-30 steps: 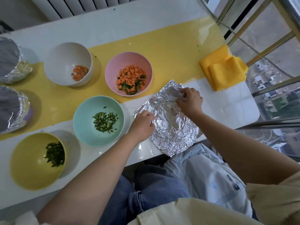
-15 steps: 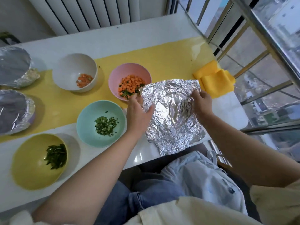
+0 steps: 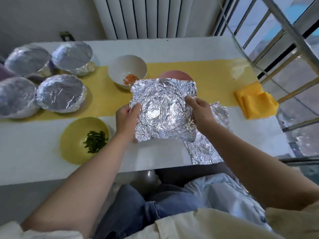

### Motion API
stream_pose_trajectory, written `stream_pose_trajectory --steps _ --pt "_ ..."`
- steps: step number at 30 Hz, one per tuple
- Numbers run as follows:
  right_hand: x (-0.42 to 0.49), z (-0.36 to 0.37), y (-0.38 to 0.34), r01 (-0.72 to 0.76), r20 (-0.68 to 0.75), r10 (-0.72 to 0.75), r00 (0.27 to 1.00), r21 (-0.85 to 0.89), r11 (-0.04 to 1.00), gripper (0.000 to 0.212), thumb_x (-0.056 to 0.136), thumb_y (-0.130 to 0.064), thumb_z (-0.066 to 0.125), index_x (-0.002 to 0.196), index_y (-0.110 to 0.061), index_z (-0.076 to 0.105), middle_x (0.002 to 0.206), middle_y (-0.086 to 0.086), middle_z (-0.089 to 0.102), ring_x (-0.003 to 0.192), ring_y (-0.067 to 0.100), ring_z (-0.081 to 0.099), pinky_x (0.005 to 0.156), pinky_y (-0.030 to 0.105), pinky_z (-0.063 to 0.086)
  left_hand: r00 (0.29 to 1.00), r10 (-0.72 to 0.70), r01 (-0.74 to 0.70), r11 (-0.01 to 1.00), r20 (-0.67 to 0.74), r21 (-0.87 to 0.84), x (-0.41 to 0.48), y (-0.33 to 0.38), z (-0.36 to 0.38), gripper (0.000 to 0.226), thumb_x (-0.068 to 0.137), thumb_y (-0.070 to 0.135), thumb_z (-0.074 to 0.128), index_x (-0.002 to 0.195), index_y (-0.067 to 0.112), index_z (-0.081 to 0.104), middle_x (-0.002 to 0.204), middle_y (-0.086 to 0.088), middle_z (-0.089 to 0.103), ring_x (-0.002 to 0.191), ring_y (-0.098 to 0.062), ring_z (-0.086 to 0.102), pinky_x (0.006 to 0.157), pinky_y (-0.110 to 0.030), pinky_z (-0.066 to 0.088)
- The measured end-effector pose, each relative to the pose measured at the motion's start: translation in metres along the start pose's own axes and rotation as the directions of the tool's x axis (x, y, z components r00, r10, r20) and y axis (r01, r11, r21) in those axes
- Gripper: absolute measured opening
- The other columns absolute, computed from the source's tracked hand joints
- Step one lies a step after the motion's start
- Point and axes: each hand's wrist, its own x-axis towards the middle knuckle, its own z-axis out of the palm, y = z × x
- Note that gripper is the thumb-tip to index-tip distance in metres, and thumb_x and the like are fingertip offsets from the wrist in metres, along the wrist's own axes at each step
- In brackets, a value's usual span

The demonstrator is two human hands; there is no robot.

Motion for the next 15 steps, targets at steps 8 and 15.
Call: stream_pose_trajectory --steps 8,15 --pt "-0.031 0.135 0.0 0.007 0.308 0.04 0.951 -0.15 0.989 0.018 0.092 -0.033 0.064 0.087 -0.016 0.062 0.084 0.013 0.061 0.076 0.018 0.053 0.074 0.031 0.045 0.958 0.048 -0.012 0.992 -0.283 0.127 -0.001 -0.037 -0.146 0.039 0.086 0.038 0.063 0.061 0.015 0.045 0.057 -0.005 0.039 0.06 -0.017 0.036 0.058 -0.032 0.03" --pt "-0.053 0.213 0.015 0.0 0.359 0.132 0.924 -0.346 0.938 0.021 0.096 -0.022 0.061 0.083 -0.011 0.049 0.065 0.002 0.045 0.057 0.013 0.042 0.054 0.023 0.038 0.953 0.013 0.029 0.991 -0.303 0.132 0.005 -0.068 -0.22 0.047 0.08 0.031 0.062 0.06 -0.002 0.036 0.061 -0.011 0.029 0.06 -0.018 0.025 0.056 -0.031 0.021"
